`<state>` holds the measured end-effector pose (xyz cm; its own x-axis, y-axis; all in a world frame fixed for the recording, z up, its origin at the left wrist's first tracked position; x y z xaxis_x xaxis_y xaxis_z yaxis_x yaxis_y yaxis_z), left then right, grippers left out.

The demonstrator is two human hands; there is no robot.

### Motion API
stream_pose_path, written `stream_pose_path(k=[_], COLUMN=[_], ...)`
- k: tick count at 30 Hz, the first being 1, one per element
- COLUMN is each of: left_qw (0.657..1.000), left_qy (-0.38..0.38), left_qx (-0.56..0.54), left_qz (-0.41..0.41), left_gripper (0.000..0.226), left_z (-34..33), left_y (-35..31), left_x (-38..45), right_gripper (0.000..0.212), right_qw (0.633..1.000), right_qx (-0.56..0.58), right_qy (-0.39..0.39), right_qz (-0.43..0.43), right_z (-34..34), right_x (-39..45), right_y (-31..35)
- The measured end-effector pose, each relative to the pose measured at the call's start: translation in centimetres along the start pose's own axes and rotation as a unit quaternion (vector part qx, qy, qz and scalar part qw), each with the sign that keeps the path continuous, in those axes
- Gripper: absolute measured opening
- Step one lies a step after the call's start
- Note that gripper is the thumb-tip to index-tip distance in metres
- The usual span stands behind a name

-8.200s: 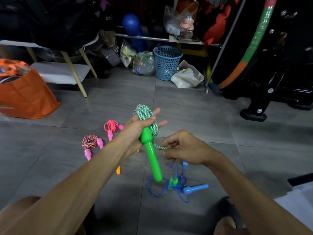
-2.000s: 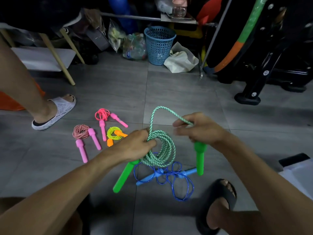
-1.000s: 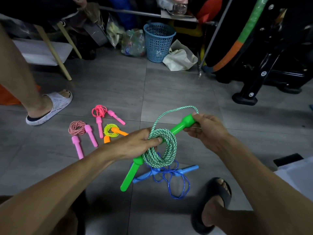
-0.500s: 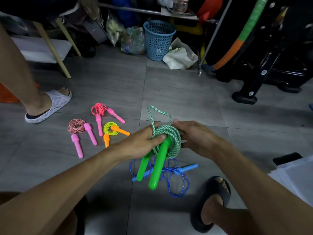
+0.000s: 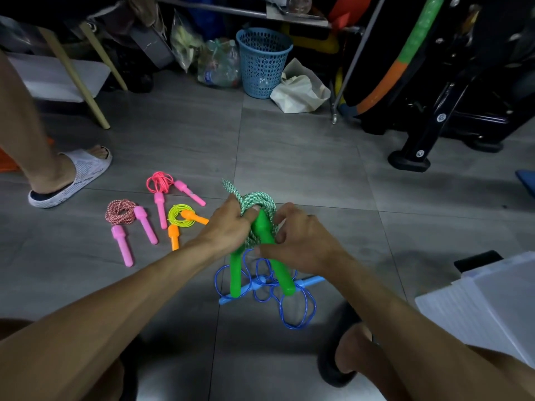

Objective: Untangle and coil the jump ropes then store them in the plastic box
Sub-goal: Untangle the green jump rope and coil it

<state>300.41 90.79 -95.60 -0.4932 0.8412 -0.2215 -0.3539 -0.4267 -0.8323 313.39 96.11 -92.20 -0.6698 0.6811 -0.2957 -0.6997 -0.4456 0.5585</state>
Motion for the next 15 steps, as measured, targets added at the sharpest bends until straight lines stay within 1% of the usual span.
stream_pose_path(k=[2,3,5,6,8,10,11,12,13,15], left_qw=[1.000,0.999,0.994,0.992,0.991,0.991,0.992,0.993,0.994,0.996], left_qy=[0.001,-0.005,-0.031,-0.034,-0.009,0.028,0.041,0.053,0.061,0.066], left_qx=[0.013,0.026,0.044,0.048,0.033,0.020,0.019,0.014,0.007,-0.009], left_qz=[0.022,0.045,0.097,0.112,0.128,0.126,0.121,0.105,0.087,0.052], left_gripper=[0.036,0.037,0.035,0.035,0.041,0.051,0.051,0.045,0.038,0.035], left_z=[-0.2,-0.1,1.0,1.5,1.9,1.6,1.2,0.8,0.3,-0.3], left_y=[0.2,0.6,1.4,2.2,3.3,3.9,3.9,3.5,3.1,1.9], left_x=[0.0,0.0,0.0,0.3,0.7,0.9,0.8,0.7,0.6,0.2], right_gripper=[0.039,0.036,0.042,0.047,0.059,0.065,0.064,0.061,0.057,0.046], right_qw=[0.992,0.982,0.964,0.962,0.973,0.977,0.977,0.976,0.973,0.943], right_qx=[-0.116,-0.174,-0.243,-0.244,-0.169,-0.071,-0.026,0.032,0.099,0.228], right_qy=[-0.018,-0.037,-0.077,-0.095,-0.138,-0.164,-0.166,-0.167,-0.177,-0.236], right_qz=[0.042,0.058,0.078,0.079,0.075,0.113,0.131,0.133,0.114,0.049], right_z=[-0.2,0.3,1.9,3.0,5.2,6.4,6.5,6.6,6.8,7.9], right_x=[0.2,0.2,0.3,0.4,0.5,0.7,0.9,1.2,1.5,2.0], right_y=[0.2,0.2,0.0,-0.4,-1.4,-1.6,-1.6,-1.7,-2.1,-3.6])
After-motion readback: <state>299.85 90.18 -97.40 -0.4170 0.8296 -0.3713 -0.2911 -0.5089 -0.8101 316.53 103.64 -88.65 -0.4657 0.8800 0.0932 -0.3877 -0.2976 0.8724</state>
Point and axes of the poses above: each hand's wrist, its own x-axis towards the middle knuckle, its own z-axis out of the back of the hand, y = z × x, the point moved 8 cm from there along x, towards the middle knuckle, and after that the axes turned 1 degree about y, right-handed, at the moved point
